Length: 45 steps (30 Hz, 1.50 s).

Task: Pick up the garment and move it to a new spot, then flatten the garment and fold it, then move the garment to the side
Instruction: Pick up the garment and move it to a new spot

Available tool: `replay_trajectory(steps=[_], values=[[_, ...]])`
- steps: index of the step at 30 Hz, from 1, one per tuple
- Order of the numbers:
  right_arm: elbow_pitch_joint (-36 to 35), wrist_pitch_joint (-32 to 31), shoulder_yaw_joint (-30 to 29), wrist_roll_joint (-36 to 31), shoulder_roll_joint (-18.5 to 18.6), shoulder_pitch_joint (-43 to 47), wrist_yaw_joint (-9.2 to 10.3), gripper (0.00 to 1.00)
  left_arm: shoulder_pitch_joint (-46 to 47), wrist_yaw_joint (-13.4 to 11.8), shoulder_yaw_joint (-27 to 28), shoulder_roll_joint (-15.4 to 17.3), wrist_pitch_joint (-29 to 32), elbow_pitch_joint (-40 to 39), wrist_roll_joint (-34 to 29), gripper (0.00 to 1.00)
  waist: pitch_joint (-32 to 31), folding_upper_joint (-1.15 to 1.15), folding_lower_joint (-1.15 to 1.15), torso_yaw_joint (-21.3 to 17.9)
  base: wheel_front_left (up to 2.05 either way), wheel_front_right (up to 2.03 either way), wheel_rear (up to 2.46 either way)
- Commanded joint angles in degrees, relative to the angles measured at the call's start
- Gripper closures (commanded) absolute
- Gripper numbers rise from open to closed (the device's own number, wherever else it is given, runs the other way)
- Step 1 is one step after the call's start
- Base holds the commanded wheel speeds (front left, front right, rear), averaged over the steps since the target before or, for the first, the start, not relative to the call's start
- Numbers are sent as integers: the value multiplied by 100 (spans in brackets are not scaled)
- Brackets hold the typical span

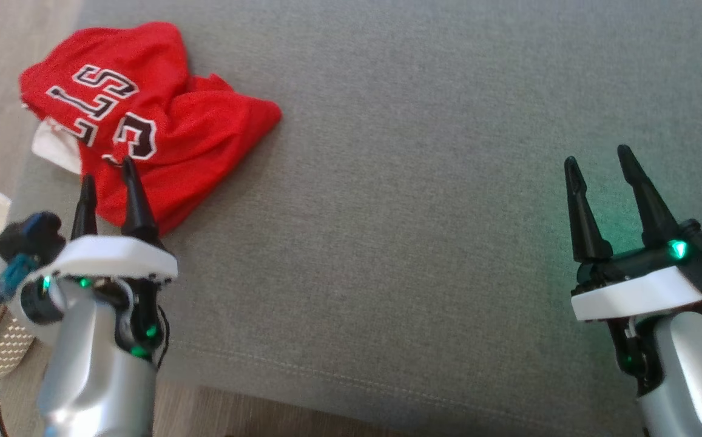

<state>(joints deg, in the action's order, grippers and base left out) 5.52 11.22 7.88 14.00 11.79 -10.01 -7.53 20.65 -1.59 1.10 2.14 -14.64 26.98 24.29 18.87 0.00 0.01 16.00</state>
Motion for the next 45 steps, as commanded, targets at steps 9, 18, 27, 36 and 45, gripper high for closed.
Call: replay_trajectory(steps=[9,18,27,36,45], values=[[-422,-119,53,-37,202,-151,4,0,1165,-180,425,470,177,1311,134,0,321,0,-1,-205,0,0,0],[-546,-193,68,-60,242,-140,4,0,1839,86,424,591,342,2444,325,91,397,0,-1,-266,0,0,0],[-327,-87,170,-45,49,-135,4,0,1854,327,519,688,-17,2385,279,100,35,0,-1,-339,0,0,0],[-20,85,283,6,-174,-187,4,0,1488,369,1009,691,-34,527,-122,100,-374,0,-1,-471,0,0,0],[243,262,224,76,-394,-259,4,0,1511,603,844,441,-35,-1351,-667,100,-651,0,-1,-876,0,0,0]])
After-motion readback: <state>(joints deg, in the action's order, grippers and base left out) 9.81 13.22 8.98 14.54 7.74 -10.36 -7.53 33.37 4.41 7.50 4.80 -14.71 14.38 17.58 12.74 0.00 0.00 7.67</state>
